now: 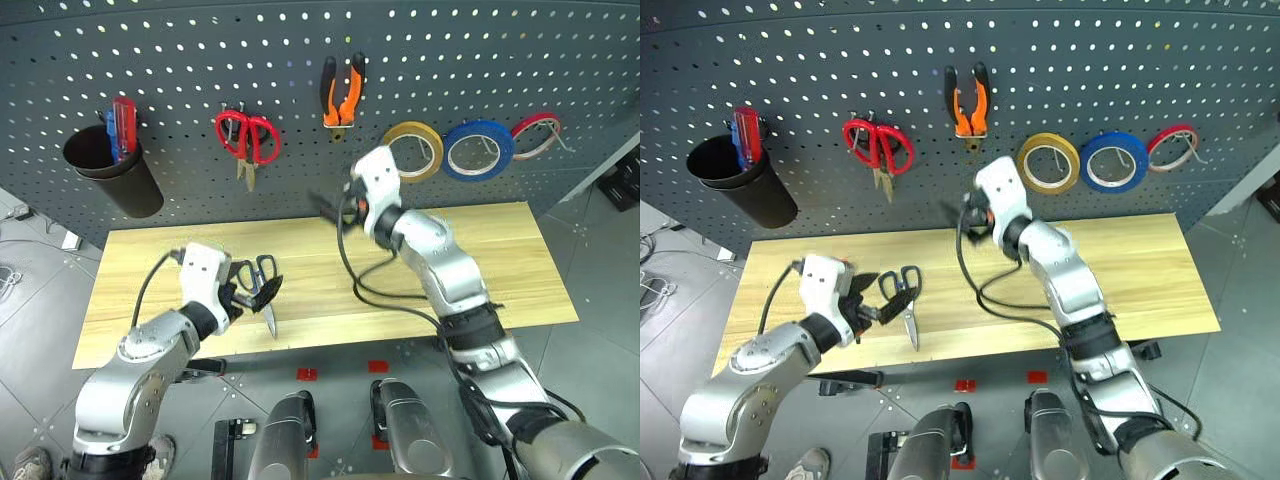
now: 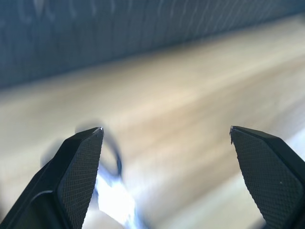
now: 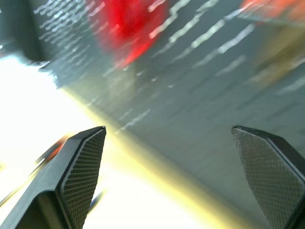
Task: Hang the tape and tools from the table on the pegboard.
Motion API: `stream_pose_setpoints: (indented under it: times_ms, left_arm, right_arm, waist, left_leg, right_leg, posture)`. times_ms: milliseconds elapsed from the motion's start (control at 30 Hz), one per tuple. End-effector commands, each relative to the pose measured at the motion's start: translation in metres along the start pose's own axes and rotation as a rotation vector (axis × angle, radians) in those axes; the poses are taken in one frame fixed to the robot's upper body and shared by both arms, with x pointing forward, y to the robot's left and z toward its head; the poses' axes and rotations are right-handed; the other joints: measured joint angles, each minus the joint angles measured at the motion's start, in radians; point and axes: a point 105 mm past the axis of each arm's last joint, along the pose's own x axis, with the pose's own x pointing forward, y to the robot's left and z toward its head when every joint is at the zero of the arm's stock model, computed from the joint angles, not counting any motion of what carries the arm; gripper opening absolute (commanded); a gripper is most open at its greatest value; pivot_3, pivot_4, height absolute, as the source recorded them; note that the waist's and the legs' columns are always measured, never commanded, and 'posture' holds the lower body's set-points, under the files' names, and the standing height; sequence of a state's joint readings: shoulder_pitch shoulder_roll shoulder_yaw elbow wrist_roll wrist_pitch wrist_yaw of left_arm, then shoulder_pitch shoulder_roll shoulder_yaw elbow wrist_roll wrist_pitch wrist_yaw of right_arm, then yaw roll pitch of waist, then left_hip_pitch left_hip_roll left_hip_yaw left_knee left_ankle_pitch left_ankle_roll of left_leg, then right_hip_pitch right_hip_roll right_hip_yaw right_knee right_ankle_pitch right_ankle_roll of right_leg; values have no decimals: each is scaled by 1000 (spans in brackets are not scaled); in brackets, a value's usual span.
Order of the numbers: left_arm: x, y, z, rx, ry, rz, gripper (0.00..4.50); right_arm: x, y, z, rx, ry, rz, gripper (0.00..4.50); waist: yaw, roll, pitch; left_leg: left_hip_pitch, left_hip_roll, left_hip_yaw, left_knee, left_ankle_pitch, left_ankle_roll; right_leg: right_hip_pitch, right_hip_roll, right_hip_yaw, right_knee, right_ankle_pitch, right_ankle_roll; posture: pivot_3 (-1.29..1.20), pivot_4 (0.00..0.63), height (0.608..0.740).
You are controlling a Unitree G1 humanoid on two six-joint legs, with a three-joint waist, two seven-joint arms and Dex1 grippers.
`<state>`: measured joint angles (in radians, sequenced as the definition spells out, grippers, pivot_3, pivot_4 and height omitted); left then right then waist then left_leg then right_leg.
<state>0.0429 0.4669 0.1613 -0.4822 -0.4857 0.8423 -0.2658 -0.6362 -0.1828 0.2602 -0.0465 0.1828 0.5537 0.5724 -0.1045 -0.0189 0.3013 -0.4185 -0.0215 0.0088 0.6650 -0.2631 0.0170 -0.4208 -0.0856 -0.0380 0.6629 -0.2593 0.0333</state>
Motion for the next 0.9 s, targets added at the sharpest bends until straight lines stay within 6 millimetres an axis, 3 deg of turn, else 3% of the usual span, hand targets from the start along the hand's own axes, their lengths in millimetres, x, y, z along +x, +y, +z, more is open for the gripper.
stream_pose_setpoints:
  times_ms: [33,167,367,600,700,900]
  left_arm:
    - [0,3,-14,-6,50,114,4478]
    - [16,7,-35,-91,140,239,4478]
    - [51,15,-29,-249,114,328,4478]
    - [80,21,-28,-253,173,347,4478]
    - [86,22,-30,-259,193,339,3901]
    - [87,21,-37,-258,219,309,2074]
  right_arm:
    - [-17,39,6,5,24,208,4500]
    - [-32,57,-10,8,110,297,4500]
    - [-32,67,-9,19,122,326,4500]
    - [-34,74,-9,42,146,373,4500]
    - [-34,74,-10,77,163,371,4500]
    - [-33,67,-9,132,197,344,4500]
  waist:
    - [5,0,0]
    - [16,-1,0]
    - [19,-8,4]
    - [16,-11,6]
    - [16,-11,6]
    - [16,-11,6]
  left_leg:
    - [0,0,0,0,0,0]
    - [1,0,-2,1,0,0]
    - [0,-1,-3,2,0,0]
    - [0,-1,-2,2,0,0]
    - [0,-1,-2,2,0,0]
    - [0,-1,-2,2,0,0]
  right_leg:
    - [0,0,0,0,0,0]
    - [1,0,-2,2,0,0]
    - [1,0,-3,2,0,0]
    - [1,0,-3,1,0,0]
    - [1,0,-3,1,0,0]
    - [1,0,-3,2,0,0]
  posture:
    - [-194,328,740]
    - [-196,331,740]
    - [-209,330,740]
    - [-227,329,740]
    - [-240,325,740]
    - [-251,323,740]
